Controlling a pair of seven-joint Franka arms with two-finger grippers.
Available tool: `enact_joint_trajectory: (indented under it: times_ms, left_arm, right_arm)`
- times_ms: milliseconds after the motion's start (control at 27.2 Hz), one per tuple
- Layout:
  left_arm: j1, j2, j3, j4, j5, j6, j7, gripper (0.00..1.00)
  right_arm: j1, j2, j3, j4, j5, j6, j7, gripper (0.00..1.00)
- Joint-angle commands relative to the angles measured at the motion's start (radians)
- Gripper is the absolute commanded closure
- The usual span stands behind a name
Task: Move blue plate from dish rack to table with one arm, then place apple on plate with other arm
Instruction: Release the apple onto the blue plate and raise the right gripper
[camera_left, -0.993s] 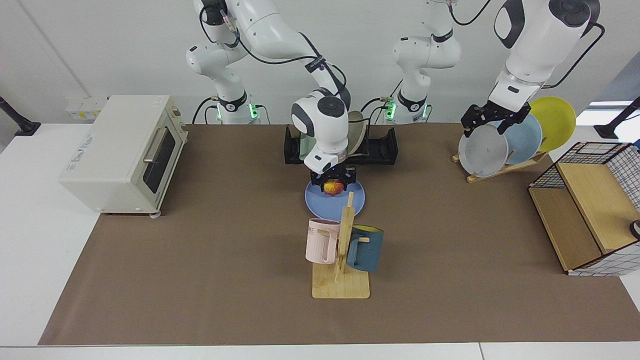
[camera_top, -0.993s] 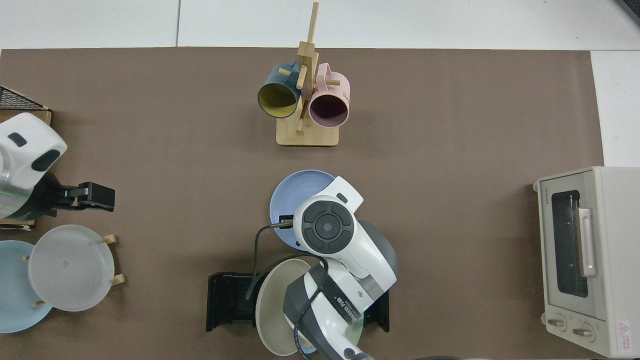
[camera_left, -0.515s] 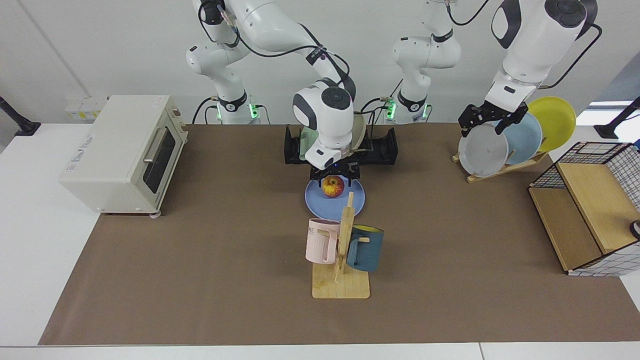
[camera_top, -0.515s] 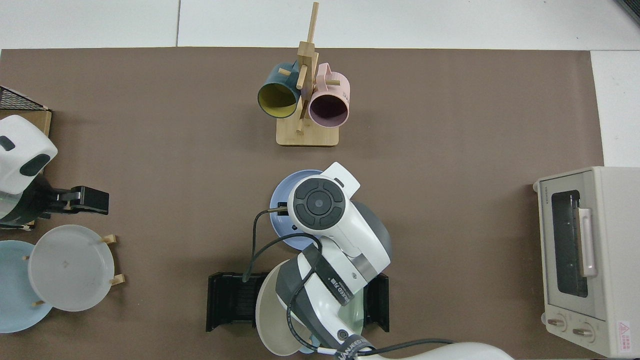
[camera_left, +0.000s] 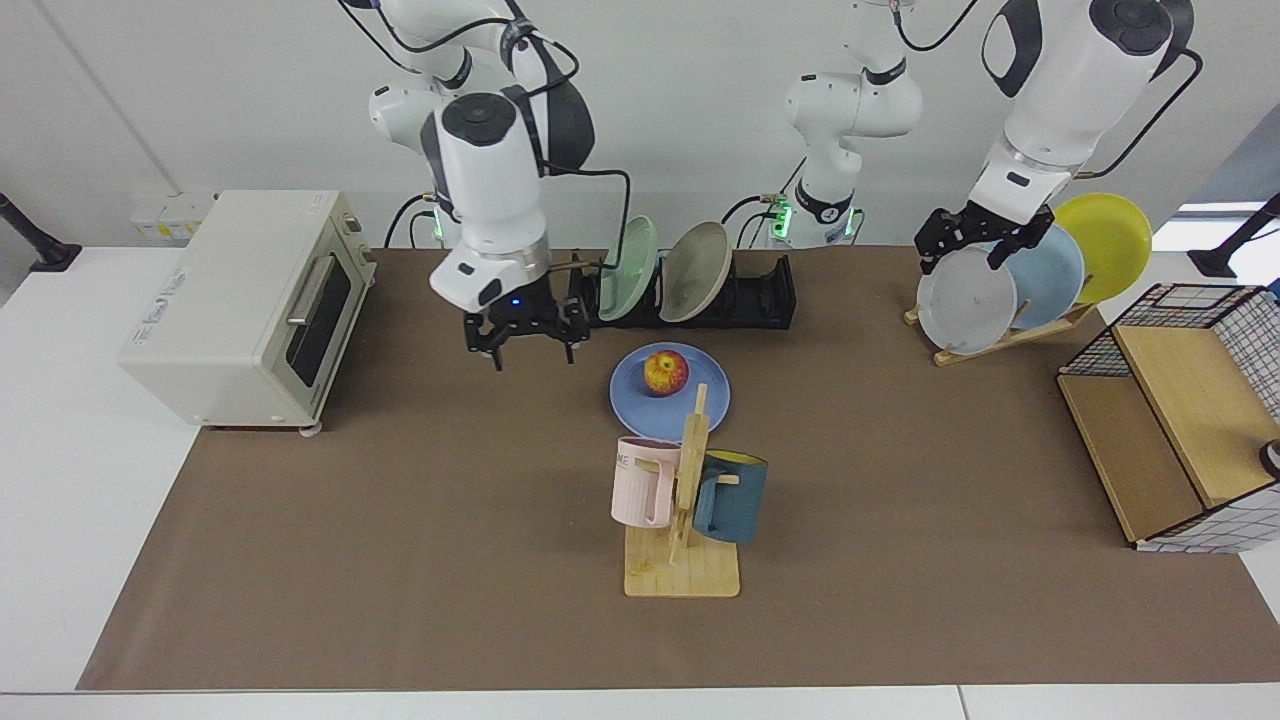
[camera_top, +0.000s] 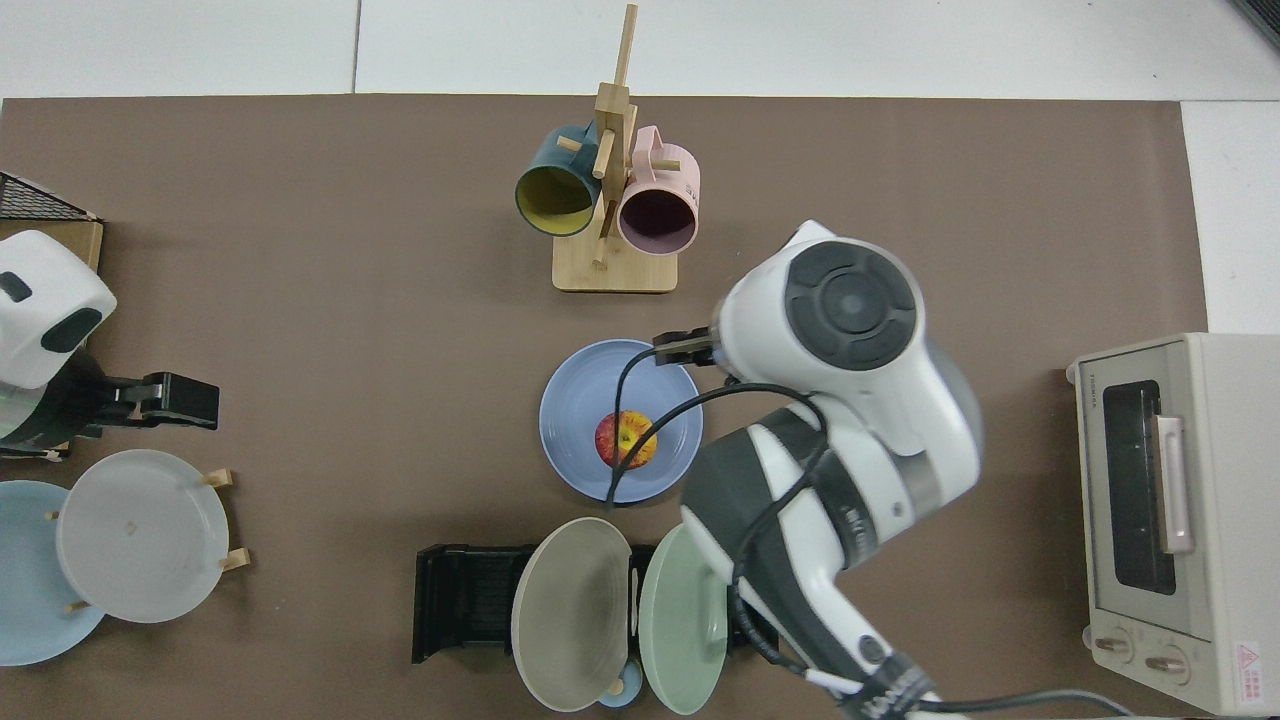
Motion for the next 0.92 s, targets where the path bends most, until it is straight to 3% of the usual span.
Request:
enact_joint_trajectory:
  times_ms: [0,331,883]
  left_arm:
    - [0.007,-0.003,0.006,0.003,-0.067,0.014,-0.006,0.00]
    - [0.005,-0.003,0.007,0.003,-0.055,0.020,-0.004,0.00]
    - [0.007,-0.003,0.006,0.003,-0.053,0.017,-0.003,0.00]
  right_arm:
    - [-0.117,-0.089,0.019,-0.030,-0.015,-0.058,-0.109,0.00]
    - [-0.255,-0.189,0.019,-0.081,0.003,-0.106,-0.234,0.00]
    - [-0.258,-0.198,0.019,-0.079,0.006,-0.109,-0.125,0.00]
